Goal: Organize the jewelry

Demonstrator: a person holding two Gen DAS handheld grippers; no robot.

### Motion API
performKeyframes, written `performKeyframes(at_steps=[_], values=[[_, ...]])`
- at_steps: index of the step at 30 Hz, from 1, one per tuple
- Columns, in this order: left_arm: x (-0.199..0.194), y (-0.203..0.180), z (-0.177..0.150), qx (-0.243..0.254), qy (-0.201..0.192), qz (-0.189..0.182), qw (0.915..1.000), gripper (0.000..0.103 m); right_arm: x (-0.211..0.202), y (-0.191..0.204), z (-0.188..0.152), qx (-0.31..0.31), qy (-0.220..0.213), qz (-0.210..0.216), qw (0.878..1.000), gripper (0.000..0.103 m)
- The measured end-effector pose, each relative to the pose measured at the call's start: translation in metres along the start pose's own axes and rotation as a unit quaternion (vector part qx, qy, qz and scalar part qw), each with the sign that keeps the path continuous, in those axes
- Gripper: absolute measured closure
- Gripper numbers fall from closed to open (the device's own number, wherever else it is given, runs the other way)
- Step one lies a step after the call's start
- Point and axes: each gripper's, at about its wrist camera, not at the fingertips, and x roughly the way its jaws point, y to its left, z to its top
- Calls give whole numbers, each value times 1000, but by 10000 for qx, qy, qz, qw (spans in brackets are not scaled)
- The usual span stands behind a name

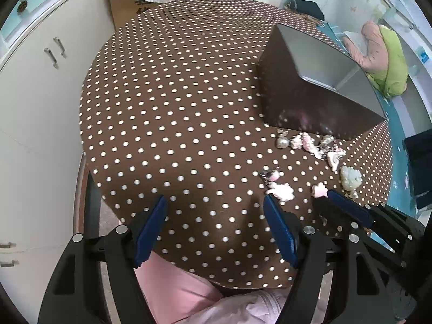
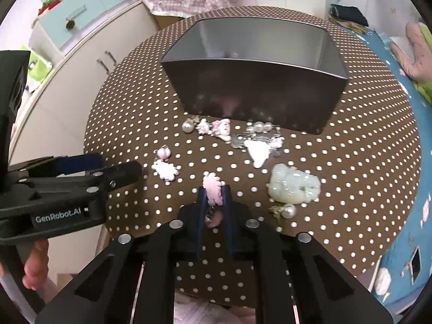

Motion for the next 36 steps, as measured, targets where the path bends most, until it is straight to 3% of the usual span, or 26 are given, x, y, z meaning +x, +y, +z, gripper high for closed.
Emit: performKeyframes(at_steps=[11, 12, 13, 14, 15, 16, 18, 22, 36], values=[[8, -38, 4, 400, -141, -65, 9991, 32, -53, -34, -2, 447, -615, -183, 9969, 91], [10, -43, 2, 532, -252, 99, 9982, 40, -56, -40, -3, 520, -641, -202, 9964, 91], [9, -46, 2, 615, -326, 92, 9975, 54, -57, -43, -3, 561, -654, -190, 9961, 91], [8, -49, 2, 657, -285, -114, 9974, 63, -59, -47, -3, 608, -666, -176, 9958, 91], [8, -51, 3, 653, -227, -270, 9972, 84, -60, -50, -4, 630, -680, -175, 9955, 91], [8, -52, 3, 652, -191, -395, 9969, 90, -60, -54, -2, 645, -687, -180, 9954, 91], [5, -58, 3, 794, -311, -228, 9961, 94, -61, -58, -1, 686, -697, -169, 9951, 91], [-1, -56, 3, 724, -368, -283, 9963, 98, -63, -62, 0, 716, -768, -136, 9944, 91], [-62, -41, 0, 738, -961, -303, 9922, 99, -82, -66, 8, 736, -1048, -6, 9918, 91]])
